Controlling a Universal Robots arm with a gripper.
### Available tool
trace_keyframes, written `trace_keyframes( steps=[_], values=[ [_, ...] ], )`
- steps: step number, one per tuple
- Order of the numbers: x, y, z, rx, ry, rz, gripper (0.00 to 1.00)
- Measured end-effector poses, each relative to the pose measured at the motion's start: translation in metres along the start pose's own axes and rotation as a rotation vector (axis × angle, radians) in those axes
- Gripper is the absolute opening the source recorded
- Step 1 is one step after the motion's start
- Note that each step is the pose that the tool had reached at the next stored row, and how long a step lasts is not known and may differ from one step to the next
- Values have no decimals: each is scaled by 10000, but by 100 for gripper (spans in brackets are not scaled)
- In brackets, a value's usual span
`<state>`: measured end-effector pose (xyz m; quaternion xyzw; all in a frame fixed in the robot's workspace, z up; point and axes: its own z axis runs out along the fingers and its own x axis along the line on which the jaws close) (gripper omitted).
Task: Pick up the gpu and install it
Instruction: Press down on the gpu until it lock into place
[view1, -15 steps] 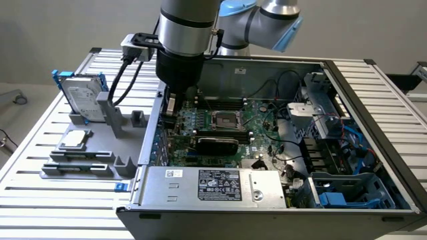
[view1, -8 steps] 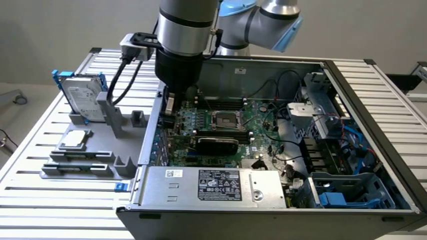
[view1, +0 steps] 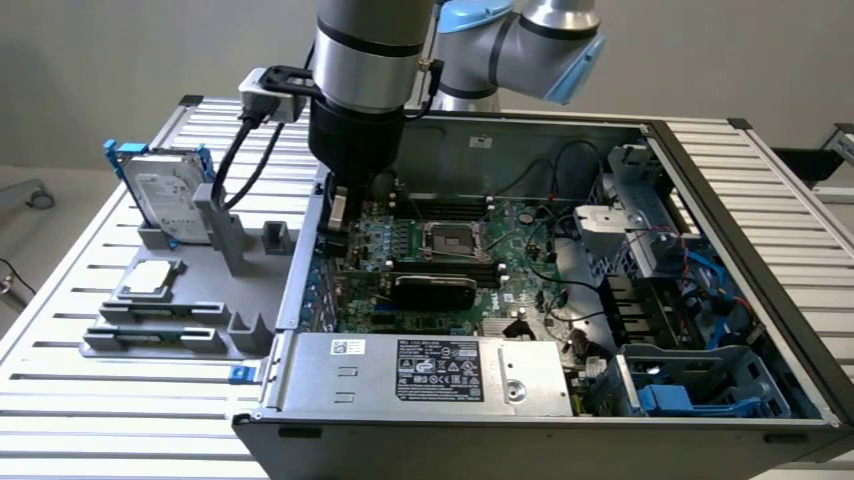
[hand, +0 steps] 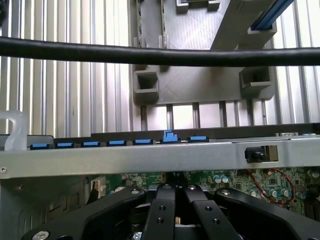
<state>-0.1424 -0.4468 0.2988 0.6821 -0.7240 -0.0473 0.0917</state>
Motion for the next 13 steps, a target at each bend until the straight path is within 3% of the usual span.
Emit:
trace_keyframes(
  steps=[9,10,13],
  values=[
    [-2,-1,19,1,-6,21,11],
    [-2,2,4,10,-26,20,11],
    [8,23,-128,2,-8,22,11]
  ],
)
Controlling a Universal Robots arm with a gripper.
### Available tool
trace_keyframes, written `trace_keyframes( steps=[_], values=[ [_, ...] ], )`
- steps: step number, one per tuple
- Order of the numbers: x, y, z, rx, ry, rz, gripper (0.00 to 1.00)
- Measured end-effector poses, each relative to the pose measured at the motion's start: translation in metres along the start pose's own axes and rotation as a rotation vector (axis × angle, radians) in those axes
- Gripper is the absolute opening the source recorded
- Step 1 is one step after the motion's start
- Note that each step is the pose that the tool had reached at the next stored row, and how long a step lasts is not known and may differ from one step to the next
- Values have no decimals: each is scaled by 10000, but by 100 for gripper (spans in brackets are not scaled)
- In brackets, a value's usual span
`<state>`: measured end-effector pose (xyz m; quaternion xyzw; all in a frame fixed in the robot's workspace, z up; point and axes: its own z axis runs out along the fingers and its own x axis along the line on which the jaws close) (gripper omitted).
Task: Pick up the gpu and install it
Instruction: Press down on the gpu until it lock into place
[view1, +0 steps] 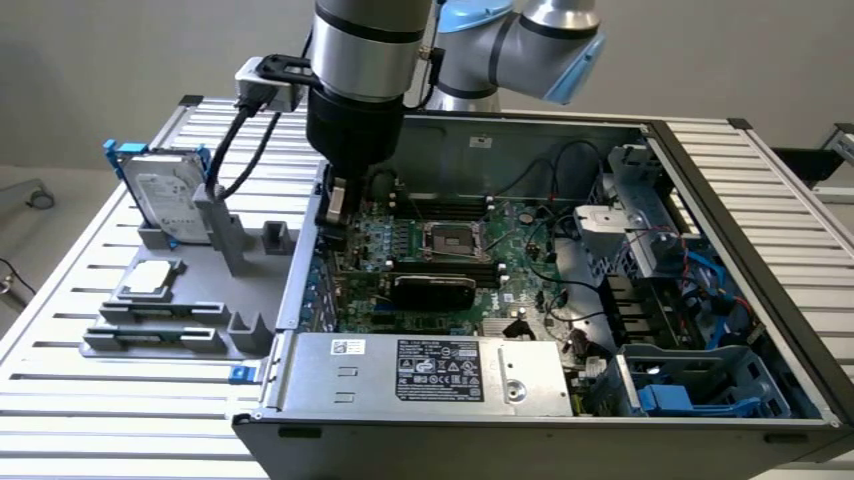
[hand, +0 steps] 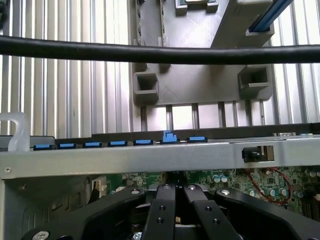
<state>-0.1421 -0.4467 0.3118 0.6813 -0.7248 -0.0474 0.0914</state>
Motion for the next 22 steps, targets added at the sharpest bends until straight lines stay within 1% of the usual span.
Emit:
trace_keyframes(
  steps=[2,5,9,11,12,13,14,15,16,22],
  values=[
    [2,-12,-53,-2,2,0,11],
    [1,-83,-74,-2,3,0,11],
    [3,-215,-102,-2,3,-1,11],
    [4,-291,-116,9,1,-1,11],
    [5,-323,-123,23,1,-1,11],
    [5,-351,-129,61,-1,1,11],
    [4,-374,-134,124,-5,3,11],
    [3,-394,-137,216,-11,7,11],
    [2,-410,-140,357,-20,14,11],
    [-1,-472,-153,1431,-90,57,11]
  ],
)
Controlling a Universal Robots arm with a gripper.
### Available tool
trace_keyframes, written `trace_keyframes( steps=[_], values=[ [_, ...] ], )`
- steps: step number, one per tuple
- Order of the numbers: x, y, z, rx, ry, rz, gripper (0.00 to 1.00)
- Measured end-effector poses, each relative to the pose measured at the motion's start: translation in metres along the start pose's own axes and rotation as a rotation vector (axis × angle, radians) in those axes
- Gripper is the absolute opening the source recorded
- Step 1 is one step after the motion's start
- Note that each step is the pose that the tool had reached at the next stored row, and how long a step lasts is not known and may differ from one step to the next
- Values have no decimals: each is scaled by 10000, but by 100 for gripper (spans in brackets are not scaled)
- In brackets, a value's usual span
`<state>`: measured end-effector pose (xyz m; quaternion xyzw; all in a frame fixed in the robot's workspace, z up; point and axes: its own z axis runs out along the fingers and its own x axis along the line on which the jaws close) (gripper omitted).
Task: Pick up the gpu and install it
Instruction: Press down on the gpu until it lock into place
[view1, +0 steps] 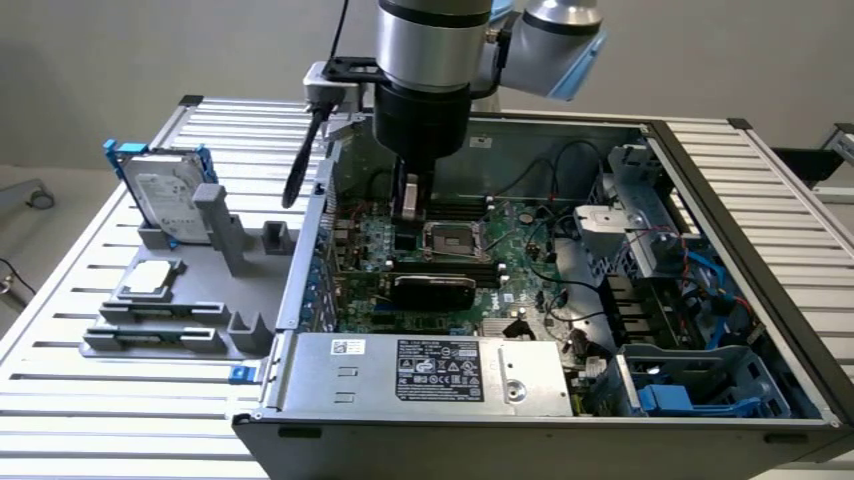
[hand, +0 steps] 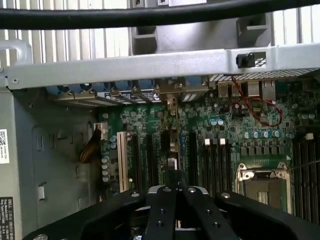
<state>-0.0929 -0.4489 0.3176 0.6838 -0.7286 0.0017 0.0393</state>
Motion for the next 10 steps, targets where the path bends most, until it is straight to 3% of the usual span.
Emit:
trace_keyframes(
  steps=[1,2,10],
  values=[
    [-1,-6,0,181,-19,4,11],
    [-1,-6,1,244,-25,2,11],
    [0,-6,-2,244,-23,8,11]
  ],
)
